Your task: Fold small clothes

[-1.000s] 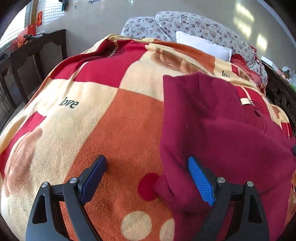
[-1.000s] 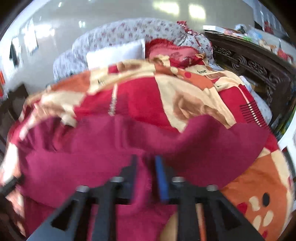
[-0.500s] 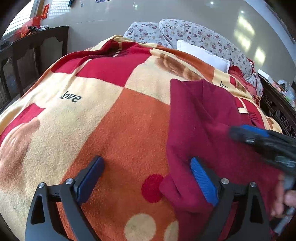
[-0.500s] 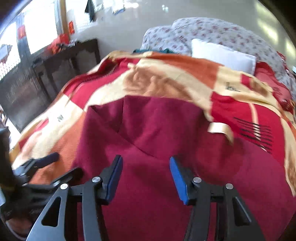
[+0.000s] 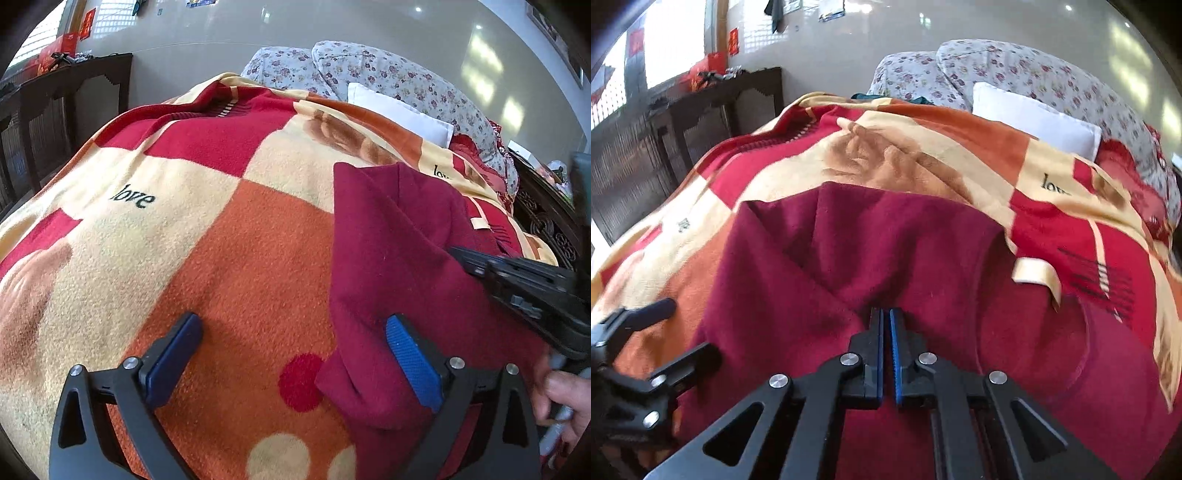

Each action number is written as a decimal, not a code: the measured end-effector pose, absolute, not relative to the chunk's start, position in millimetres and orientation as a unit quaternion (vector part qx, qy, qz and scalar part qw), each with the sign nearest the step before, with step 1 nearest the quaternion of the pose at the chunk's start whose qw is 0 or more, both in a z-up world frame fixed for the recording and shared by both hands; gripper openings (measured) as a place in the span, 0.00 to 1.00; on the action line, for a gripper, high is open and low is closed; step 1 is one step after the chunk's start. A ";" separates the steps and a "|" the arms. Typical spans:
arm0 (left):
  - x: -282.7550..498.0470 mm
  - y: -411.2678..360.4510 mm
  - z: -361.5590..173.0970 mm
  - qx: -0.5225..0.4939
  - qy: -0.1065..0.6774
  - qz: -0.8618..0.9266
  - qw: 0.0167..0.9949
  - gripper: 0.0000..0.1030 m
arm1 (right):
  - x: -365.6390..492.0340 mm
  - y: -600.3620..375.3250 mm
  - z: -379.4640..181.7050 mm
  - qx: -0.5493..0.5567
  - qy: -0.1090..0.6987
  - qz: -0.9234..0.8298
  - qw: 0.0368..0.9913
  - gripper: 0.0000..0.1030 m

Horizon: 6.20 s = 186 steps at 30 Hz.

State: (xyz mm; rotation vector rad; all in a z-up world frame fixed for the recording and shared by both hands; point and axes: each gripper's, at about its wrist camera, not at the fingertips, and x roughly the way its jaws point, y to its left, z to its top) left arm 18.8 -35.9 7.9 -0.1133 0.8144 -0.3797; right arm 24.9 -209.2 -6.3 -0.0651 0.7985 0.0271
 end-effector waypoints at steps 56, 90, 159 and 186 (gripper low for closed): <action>-9.2 -164.0 4.7 0.066 0.402 -0.211 0.888 1.00 | -169.8 -395.2 6.3 0.146 0.356 -0.161 0.909 0.65; 23.5 -39.9 41.7 -0.167 0.343 -0.211 0.900 1.00 | -203.9 -425.4 132.3 0.204 0.182 -0.040 0.961 0.07; -9.3 -78.6 32.7 0.047 0.383 -0.187 0.903 0.30 | -175.4 -359.8 -1.8 0.097 0.402 -0.147 0.898 0.35; -11.3 -102.7 26.2 0.089 0.392 -0.188 0.896 0.69 | -176.2 -365.9 22.3 0.123 0.373 -0.140 0.909 0.61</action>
